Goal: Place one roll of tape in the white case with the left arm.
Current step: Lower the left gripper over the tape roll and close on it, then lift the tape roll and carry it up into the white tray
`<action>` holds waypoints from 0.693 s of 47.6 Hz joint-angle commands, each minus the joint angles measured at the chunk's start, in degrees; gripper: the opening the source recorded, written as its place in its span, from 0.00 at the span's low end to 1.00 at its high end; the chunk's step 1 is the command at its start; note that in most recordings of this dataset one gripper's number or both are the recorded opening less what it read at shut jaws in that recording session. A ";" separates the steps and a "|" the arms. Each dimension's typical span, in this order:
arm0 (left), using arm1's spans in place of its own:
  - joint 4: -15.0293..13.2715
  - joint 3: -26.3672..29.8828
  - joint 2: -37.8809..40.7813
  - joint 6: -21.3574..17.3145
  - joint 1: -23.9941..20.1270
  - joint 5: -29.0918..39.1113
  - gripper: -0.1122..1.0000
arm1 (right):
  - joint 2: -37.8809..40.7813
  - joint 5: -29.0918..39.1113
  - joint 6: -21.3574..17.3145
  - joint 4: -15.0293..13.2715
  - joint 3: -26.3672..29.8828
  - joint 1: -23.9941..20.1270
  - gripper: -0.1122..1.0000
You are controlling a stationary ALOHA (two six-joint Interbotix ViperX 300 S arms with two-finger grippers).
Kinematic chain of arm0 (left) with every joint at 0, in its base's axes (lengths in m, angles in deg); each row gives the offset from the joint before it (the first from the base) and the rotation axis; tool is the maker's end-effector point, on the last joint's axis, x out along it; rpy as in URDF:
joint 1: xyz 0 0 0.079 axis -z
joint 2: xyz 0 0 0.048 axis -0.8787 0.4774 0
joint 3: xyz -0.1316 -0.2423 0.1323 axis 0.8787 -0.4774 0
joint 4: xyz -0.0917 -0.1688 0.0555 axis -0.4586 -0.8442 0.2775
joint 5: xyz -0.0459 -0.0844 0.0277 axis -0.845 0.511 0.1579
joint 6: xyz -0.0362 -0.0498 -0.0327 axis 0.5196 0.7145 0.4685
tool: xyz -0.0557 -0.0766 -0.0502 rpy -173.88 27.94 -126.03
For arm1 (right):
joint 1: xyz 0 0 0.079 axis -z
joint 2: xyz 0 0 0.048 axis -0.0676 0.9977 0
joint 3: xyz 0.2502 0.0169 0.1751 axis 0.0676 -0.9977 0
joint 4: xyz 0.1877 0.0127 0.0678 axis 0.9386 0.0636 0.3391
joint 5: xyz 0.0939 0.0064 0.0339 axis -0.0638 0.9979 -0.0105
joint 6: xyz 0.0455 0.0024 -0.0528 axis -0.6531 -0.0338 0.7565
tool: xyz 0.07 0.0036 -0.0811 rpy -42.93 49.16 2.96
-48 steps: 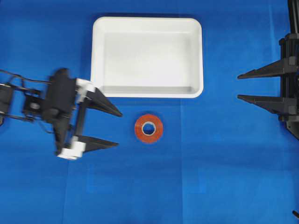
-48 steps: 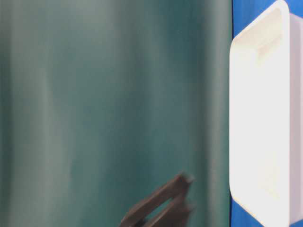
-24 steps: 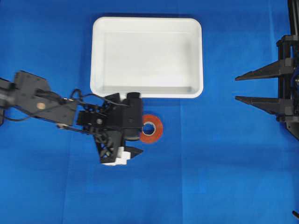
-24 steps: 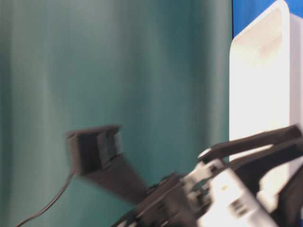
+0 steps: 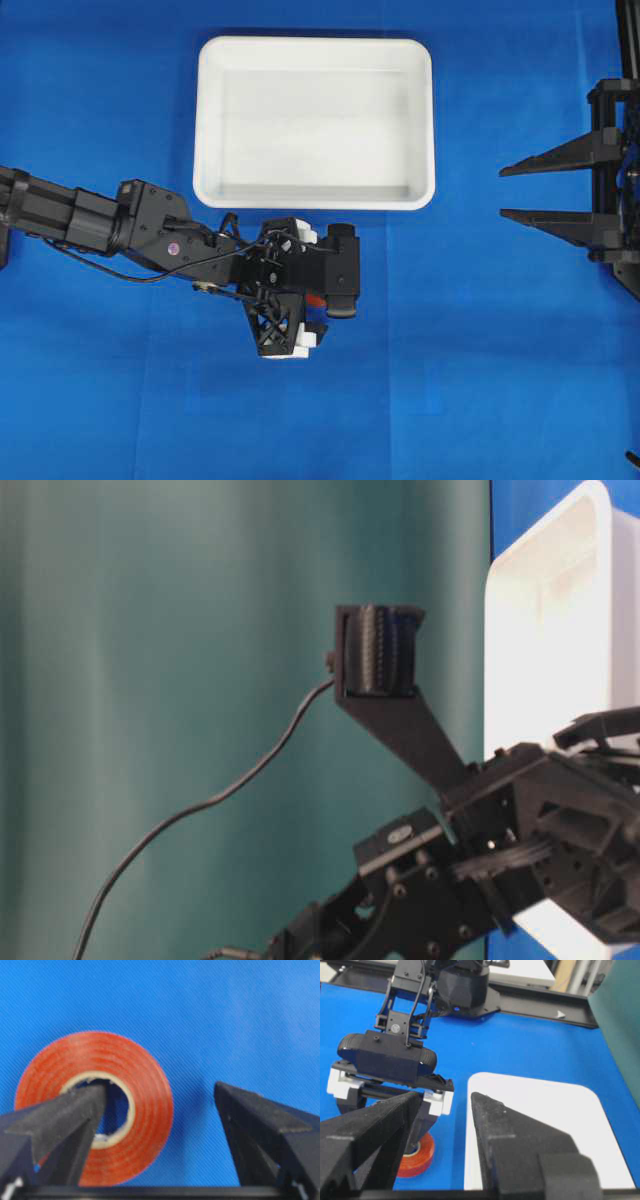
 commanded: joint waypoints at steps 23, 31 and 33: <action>1.23 5.36 -6.33 -0.70 -0.26 12.48 0.33 | 0.35 0.18 -0.18 0.09 0.88 0.09 0.05; 3.08 4.04 -13.62 -0.70 -0.53 14.59 0.33 | 0.62 0.35 -0.44 0.09 0.88 0.09 0.05; 3.96 3.43 -15.12 -0.62 -1.14 14.50 0.33 | 0.79 0.35 -0.44 0.09 0.79 0.09 0.05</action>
